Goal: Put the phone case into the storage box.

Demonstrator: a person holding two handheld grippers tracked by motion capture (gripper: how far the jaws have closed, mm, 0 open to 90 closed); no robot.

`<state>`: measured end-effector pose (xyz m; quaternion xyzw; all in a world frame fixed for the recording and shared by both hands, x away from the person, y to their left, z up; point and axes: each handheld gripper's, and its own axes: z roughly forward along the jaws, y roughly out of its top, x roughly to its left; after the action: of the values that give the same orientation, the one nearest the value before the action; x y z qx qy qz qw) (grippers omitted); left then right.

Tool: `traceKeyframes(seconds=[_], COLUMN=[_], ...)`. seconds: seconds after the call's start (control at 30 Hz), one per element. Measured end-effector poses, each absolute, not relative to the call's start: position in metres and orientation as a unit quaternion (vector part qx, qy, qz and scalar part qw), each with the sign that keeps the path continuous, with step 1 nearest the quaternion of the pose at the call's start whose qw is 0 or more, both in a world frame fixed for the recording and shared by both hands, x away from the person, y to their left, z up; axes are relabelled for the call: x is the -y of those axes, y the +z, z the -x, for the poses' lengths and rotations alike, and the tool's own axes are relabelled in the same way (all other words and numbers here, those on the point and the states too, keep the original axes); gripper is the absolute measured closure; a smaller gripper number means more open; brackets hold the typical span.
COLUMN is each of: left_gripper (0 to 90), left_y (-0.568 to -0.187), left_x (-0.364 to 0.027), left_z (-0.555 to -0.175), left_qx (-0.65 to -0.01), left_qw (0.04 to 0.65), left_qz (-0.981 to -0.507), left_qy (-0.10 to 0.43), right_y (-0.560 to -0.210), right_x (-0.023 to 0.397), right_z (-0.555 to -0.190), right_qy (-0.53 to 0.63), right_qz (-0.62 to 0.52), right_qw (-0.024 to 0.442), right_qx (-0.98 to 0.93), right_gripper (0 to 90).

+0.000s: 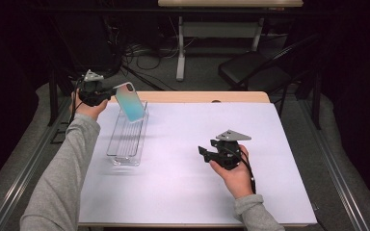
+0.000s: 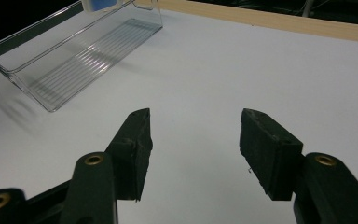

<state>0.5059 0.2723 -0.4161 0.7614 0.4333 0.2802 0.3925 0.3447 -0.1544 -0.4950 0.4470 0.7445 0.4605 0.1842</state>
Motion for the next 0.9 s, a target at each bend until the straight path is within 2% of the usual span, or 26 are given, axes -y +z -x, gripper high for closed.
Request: traceKeyframes(seconds=[0.4,0.9], left_gripper=[80.2,80.2], left_y=[-0.415,-0.394], left_x=[-0.275,-0.267], left_z=[-0.511,-0.525], left_qx=[-0.406,-0.345], left_qw=[0.400,0.347], left_qz=[-0.760,-0.790], left_qy=[0.313,0.370], right_y=[-0.497,-0.500], right_x=[0.158,0.160], right_z=[-0.345,-0.346], right_qy=[0.459,0.459], right_qz=[-0.452,-0.455], right_qw=[0.185,0.184], right_qx=[-0.742,-0.741], right_gripper=[43.8,43.8])
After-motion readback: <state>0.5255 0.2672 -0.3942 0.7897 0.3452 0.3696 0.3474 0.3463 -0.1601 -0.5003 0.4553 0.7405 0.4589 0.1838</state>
